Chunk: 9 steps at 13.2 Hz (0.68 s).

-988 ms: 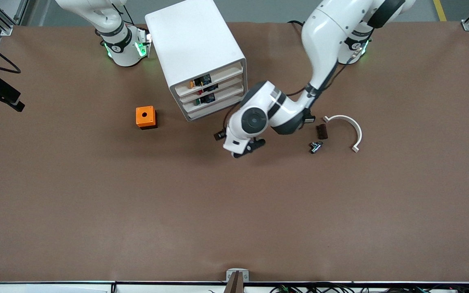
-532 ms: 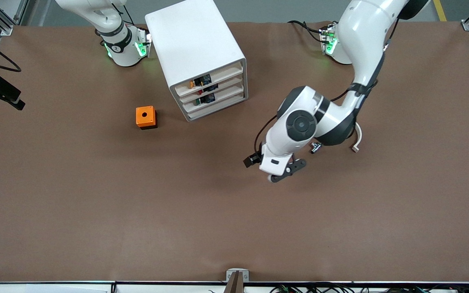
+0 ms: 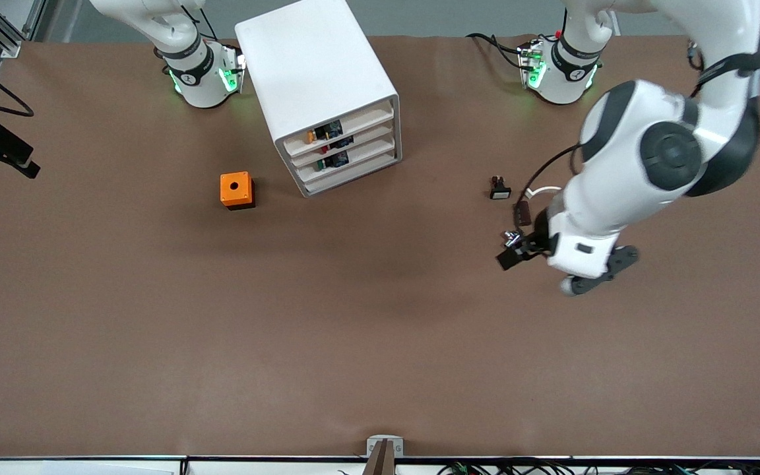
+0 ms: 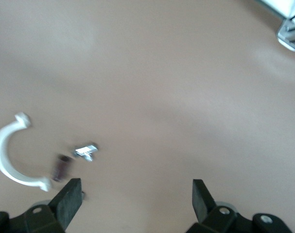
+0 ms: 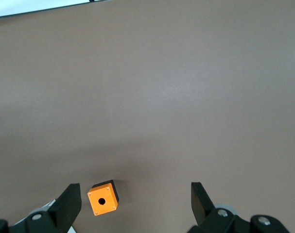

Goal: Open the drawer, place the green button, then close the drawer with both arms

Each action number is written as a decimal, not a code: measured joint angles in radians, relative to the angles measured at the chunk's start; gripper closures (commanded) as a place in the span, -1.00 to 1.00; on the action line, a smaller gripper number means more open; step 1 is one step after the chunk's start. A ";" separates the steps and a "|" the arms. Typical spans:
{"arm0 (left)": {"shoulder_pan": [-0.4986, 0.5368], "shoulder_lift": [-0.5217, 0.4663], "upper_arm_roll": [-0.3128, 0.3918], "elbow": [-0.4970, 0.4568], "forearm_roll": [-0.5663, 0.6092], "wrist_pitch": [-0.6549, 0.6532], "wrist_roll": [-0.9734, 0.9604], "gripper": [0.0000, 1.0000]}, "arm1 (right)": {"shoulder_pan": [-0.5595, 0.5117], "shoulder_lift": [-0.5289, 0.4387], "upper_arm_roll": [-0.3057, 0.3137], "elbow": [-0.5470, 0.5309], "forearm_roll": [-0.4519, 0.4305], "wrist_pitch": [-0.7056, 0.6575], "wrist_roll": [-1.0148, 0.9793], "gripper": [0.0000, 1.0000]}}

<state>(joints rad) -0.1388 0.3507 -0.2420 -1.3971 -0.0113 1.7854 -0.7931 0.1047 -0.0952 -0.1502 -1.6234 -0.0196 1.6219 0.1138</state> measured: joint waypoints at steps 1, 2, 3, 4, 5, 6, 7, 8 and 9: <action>0.025 -0.026 0.000 0.000 0.039 -0.025 0.063 -0.99 | 0.000 0.000 0.000 0.000 0.000 0.000 0.000 -1.00; 0.037 -0.052 0.000 0.000 0.078 -0.051 0.116 -0.99 | 0.000 0.000 0.000 0.000 0.000 -0.001 0.000 -1.00; 0.041 -0.079 0.000 0.001 0.108 -0.075 0.159 -0.99 | 0.000 0.000 0.000 0.000 0.000 -0.001 0.000 -1.00; 0.044 -0.110 0.004 0.001 0.123 -0.103 0.200 -0.99 | 0.000 -0.001 0.000 0.000 0.000 -0.001 0.000 -1.00; 0.047 -0.141 0.021 0.000 0.127 -0.130 0.255 -0.99 | 0.000 -0.001 -0.001 0.000 -0.001 -0.001 0.000 -1.00; 0.049 -0.174 0.056 -0.002 0.127 -0.158 0.333 -0.99 | 0.000 -0.002 -0.001 0.000 -0.001 -0.003 0.000 -1.00; 0.052 -0.203 0.097 -0.003 0.127 -0.191 0.416 -0.99 | 0.000 -0.002 -0.001 0.000 -0.001 -0.006 0.000 -1.00; 0.055 -0.232 0.137 -0.003 0.121 -0.225 0.489 -0.99 | 0.000 -0.003 -0.001 0.000 -0.001 -0.010 0.000 -1.00; 0.057 -0.258 0.168 -0.005 0.101 -0.260 0.539 -0.99 | 0.000 -0.003 -0.001 0.000 -0.001 -0.011 0.000 -1.00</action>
<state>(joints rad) -0.0822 0.0926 -0.0740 -1.4018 0.0895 1.5253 -0.2541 0.1045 -0.0983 -0.1516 -1.6233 -0.0209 1.6108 0.1135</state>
